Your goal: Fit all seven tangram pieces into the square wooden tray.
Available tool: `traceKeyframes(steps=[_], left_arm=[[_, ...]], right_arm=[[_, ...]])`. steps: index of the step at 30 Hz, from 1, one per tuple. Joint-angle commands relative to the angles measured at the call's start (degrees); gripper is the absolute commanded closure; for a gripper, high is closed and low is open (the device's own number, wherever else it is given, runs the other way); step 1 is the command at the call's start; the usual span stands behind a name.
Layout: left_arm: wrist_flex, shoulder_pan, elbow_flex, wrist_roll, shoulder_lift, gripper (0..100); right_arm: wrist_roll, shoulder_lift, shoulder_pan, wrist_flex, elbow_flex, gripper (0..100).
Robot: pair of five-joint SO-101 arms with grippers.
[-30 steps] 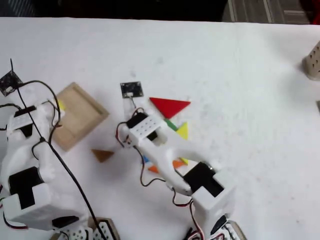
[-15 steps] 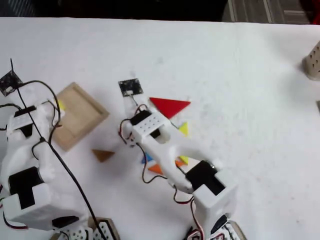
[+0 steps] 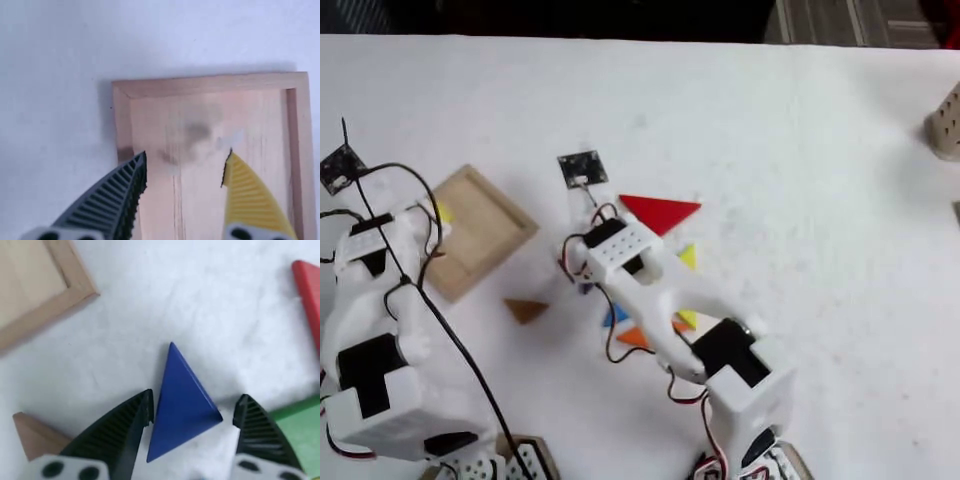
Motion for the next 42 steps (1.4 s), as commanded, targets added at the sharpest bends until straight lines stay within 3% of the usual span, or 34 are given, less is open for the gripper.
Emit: traceKeyframes(steps=[1,9,16,24,29,31,36,42], left_arm=[[-1.4,0.7,-0.4,0.0,-2.9,73],[-1.4,0.7,-0.4,0.0,-2.9,73],[-1.4,0.7,-0.4,0.0,-2.9,73],[-1.4,0.7,-0.4,0.0,-2.9,73],[-1.4,0.7,-0.5,0.0,-2.9,73],[-1.4,0.7,-0.5,0.0,-2.9,73],[-1.4,0.7,-0.5,0.0,-2.9,73],[-1.4,0.7,-0.4,0.0,-2.9,73]], right_arm=[[0.4,0.1,0.8,0.6,-1.9,74.4],[0.4,0.2,0.9,0.8,-1.9,75.7],[0.8,0.2,1.0,0.8,-2.0,98.6],[1.5,-0.5,2.8,3.7,-2.0,94.6],[12.9,-8.0,2.5,10.0,-2.7,94.5],[14.3,-10.2,0.7,11.8,-2.5,94.5],[7.8,-10.8,-2.0,13.0,-2.5,94.5],[-2.9,-10.8,0.7,12.9,-0.1,94.4]])
